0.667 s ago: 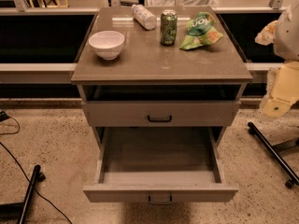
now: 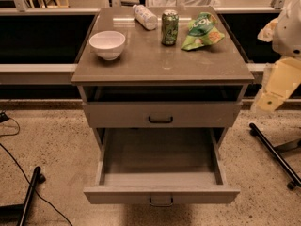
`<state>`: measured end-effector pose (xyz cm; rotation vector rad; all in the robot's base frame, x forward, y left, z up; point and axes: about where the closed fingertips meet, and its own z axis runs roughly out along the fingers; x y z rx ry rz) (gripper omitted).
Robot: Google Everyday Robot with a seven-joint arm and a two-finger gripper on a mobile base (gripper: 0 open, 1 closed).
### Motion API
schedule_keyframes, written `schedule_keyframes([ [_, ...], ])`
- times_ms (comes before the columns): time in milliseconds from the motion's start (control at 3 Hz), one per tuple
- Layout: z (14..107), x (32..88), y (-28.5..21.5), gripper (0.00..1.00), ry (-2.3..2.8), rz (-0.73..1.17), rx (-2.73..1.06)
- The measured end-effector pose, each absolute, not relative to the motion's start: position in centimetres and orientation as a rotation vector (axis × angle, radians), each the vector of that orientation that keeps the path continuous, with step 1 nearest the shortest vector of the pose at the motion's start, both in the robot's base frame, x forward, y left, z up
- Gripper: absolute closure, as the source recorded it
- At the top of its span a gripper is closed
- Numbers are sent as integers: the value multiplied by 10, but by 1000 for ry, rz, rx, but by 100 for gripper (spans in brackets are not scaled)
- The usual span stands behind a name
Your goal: Place green rice chip bag into middle drawer
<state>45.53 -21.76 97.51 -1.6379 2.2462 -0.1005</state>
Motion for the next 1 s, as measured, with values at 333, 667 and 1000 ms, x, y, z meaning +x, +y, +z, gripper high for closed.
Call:
schedule_keyframes([
  [333,976,515,-232,0,2249,-114,-1492],
  [667,970,590,-245,0,2250,-15,-1330],
  [1000,950,663,-231,0,2238,164,-1168],
])
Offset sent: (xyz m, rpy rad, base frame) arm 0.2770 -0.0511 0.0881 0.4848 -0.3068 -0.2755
